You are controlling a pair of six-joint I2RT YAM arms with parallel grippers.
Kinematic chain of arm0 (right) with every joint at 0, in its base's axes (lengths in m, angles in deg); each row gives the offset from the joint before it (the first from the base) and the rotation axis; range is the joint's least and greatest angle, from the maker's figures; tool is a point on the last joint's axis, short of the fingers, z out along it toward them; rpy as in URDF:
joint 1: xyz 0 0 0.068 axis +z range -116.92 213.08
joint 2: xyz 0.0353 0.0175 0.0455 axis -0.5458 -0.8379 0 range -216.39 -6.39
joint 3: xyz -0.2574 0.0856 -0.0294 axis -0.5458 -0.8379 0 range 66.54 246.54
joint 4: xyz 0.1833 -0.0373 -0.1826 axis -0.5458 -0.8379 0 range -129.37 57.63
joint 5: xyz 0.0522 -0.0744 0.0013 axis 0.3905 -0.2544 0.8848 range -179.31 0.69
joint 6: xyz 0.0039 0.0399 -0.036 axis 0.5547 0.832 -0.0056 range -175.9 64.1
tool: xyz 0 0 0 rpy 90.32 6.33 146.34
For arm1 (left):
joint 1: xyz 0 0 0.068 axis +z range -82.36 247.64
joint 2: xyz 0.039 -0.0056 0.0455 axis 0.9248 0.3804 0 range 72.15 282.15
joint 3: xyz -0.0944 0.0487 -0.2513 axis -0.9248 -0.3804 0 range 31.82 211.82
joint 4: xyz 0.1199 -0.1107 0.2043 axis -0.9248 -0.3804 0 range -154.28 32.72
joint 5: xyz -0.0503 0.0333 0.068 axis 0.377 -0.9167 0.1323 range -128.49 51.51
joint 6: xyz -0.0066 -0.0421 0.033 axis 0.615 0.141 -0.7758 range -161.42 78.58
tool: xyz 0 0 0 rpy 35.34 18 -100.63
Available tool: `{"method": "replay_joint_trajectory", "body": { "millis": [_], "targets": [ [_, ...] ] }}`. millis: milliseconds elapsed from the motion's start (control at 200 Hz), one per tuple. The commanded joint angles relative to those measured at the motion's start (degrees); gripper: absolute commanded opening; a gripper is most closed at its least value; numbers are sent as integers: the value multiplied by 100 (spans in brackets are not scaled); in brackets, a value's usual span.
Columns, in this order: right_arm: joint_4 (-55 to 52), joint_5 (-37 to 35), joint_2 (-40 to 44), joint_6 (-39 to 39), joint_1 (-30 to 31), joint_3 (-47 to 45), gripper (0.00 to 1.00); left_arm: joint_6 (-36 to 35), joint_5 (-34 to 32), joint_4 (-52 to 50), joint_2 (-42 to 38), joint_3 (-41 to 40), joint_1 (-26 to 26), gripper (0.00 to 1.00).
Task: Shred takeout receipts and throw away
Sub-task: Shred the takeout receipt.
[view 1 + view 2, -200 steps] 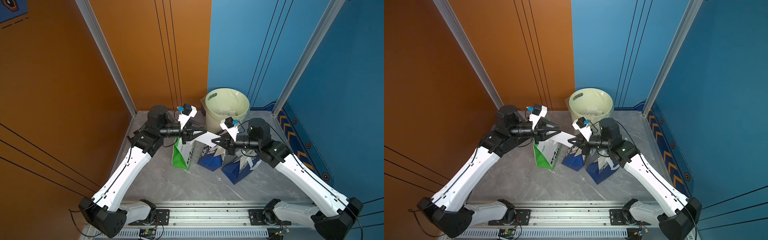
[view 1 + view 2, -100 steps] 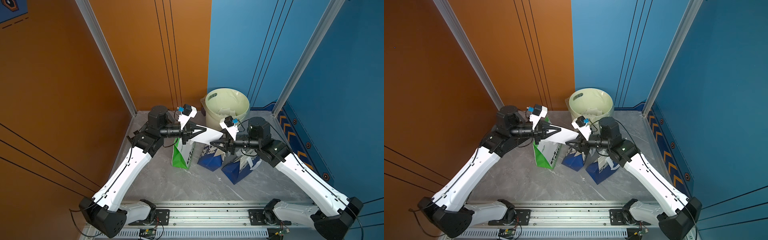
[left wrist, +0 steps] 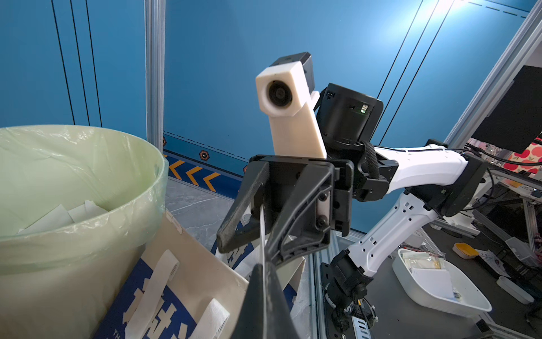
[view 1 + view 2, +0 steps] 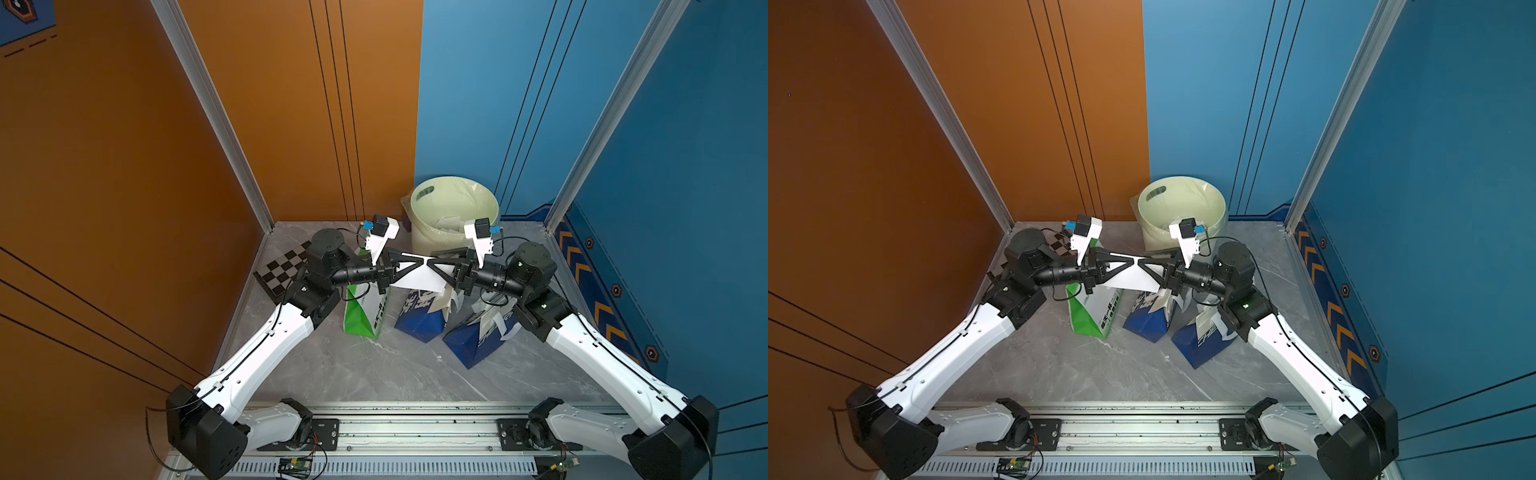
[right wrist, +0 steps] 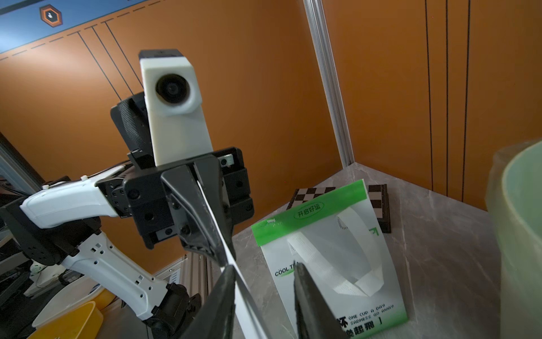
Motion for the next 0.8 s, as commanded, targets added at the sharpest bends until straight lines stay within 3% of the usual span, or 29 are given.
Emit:
{"method": "replay_joint_trajectory", "body": {
  "millis": [0, 170, 320, 440, 796],
  "targets": [
    [766, 236, -14, 455, -29, -53, 28, 158, -207, 294, -124, -146, -43, 0],
    [703, 316, 14, 433, -29, -91, 24, 190, -287, 310, -117, -173, -43, 0],
    [105, 134, 99, -1, -47, -53, 39, 219, -300, 310, -125, -113, -22, 0],
    [-578, -210, 235, -486, -103, -2, 43, 224, -291, 310, -186, -98, -9, 0],
    [-394, -56, 343, -326, -170, -47, 13, 339, -351, 312, -190, -134, 45, 0]
  ]
}}
